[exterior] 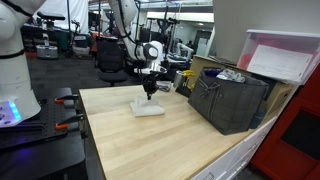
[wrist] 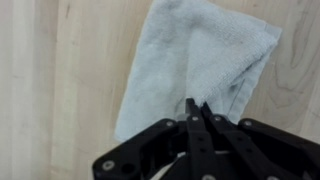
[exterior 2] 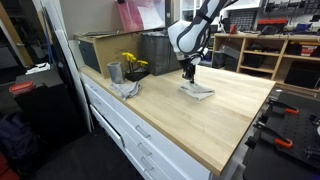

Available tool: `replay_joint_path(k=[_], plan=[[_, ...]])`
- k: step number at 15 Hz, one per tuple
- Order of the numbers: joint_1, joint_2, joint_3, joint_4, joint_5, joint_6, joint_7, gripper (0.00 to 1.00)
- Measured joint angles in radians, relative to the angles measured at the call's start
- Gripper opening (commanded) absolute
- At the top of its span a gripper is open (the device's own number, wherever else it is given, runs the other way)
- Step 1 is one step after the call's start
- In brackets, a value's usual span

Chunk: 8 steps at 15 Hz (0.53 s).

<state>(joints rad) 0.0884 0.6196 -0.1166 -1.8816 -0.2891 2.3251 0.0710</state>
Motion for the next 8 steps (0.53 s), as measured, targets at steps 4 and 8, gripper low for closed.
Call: replay_joint_path(k=[4,8], plan=[[-0.067,-0.066,-0.052,-0.030,0.006,-0.001,0.013,0.01],[-0.115,-0.093,-0.130,-0.036,-0.042,0.000,0.019,0.29]])
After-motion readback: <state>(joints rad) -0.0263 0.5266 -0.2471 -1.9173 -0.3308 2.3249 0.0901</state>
